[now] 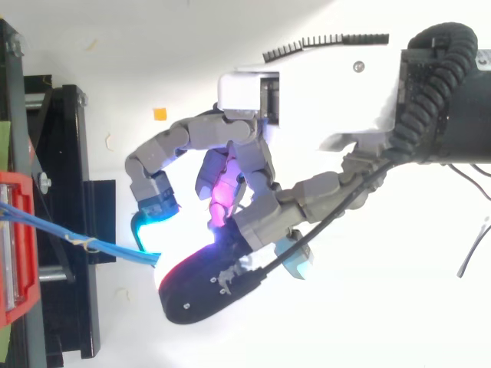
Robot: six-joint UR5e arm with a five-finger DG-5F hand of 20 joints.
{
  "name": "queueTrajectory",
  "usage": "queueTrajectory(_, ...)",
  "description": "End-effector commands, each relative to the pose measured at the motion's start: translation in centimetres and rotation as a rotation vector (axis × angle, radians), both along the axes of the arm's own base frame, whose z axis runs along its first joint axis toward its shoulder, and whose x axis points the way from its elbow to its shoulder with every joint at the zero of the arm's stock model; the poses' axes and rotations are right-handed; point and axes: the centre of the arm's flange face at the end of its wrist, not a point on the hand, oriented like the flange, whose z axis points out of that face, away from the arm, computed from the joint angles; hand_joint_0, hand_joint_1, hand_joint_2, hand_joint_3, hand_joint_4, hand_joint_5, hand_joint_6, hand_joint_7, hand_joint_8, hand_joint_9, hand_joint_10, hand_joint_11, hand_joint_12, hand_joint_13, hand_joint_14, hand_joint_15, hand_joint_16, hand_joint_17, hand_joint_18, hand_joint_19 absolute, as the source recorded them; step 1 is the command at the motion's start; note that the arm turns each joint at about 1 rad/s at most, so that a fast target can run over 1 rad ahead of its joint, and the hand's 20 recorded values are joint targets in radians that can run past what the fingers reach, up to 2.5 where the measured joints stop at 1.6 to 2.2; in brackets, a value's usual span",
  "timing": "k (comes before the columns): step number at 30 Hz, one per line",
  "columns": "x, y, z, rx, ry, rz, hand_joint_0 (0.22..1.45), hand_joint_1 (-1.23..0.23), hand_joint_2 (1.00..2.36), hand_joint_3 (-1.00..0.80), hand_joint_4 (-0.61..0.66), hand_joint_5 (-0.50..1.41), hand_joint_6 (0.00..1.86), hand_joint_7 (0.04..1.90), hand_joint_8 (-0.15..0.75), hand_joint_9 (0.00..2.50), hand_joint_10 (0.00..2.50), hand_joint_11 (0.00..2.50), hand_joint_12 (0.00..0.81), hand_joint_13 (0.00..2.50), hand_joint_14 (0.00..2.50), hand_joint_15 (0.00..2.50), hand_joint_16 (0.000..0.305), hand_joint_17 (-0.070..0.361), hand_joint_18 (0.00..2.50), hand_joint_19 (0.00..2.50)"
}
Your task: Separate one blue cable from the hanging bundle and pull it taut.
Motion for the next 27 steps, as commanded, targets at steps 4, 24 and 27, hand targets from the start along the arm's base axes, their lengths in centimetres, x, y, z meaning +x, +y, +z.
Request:
queueTrajectory(4, -0.05, 0.09, -0.04, 0.000, 0.005, 0.002, 0.72, -0.93, 1.01, -0.35, 0.02, 0.14, 0.50, 1.33, 0.109, 1.89, 0.02, 0.33, 0.216, 1.17, 0.01, 0.39, 0.042, 0.094, 0.68, 0.52)
queueTrajectory(24, -0.14, -0.04, -0.15, -0.002, 0.011, 0.000, 0.48, -0.71, 1.00, -0.50, 0.06, 0.14, 0.50, 1.36, 0.113, 1.89, 0.01, 0.28, 0.244, 1.18, 0.01, 0.38, 0.051, 0.114, 0.69, 0.50)
queueTrajectory(27, -0.14, -0.04, -0.15, -0.002, 0.011, 0.000, 0.52, -0.74, 1.00, -0.50, 0.05, 0.14, 0.50, 1.36, 0.102, 1.88, 0.01, 0.29, 0.231, 1.17, 0.01, 0.39, 0.048, 0.108, 0.66, 0.51)
